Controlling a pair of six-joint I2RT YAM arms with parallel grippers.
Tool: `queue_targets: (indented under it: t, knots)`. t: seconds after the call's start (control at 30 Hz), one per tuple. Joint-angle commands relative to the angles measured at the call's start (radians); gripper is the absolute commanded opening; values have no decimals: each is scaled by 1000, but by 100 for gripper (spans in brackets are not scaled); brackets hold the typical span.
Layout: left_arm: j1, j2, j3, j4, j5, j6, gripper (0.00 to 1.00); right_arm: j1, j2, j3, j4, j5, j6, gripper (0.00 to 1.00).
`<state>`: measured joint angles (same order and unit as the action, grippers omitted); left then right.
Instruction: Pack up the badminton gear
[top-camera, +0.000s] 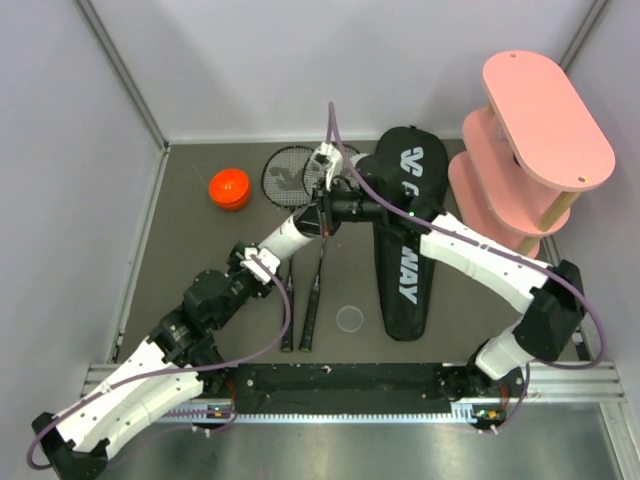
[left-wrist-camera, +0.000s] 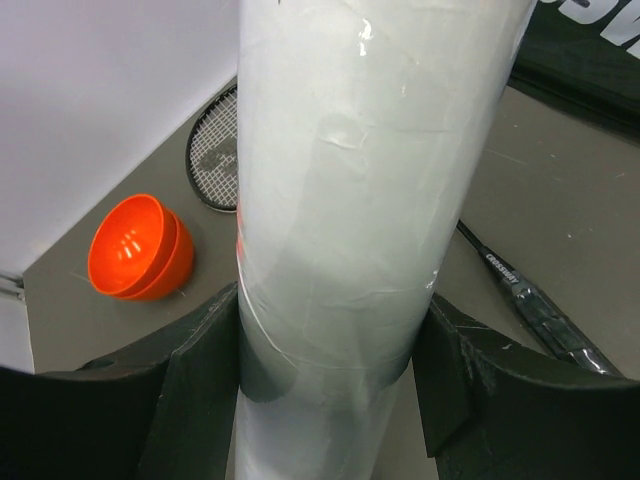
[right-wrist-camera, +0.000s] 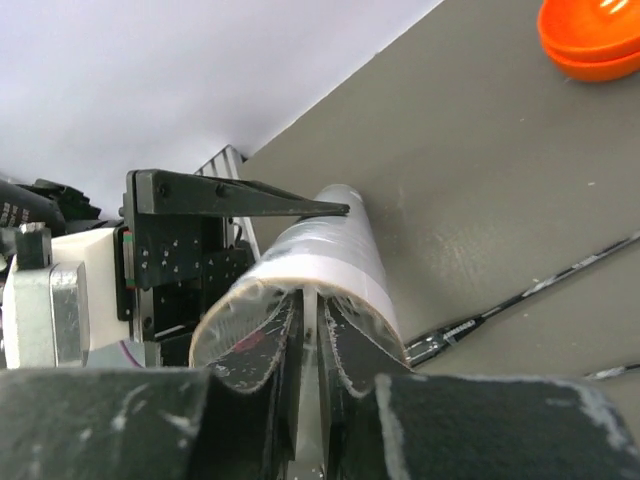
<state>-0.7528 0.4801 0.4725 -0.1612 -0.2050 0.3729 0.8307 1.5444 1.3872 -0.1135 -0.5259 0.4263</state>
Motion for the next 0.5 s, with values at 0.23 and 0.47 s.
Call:
queue_targets:
  t: [0.23, 0.47]
  knots:
    - [-6, -8, 14, 123, -10, 4, 0, -211, -239, -50, 3, 29, -92, 52]
    - [-6, -14, 8, 129, 6, 8, 0, -361, -37, 79, 11, 96, -167, 69]
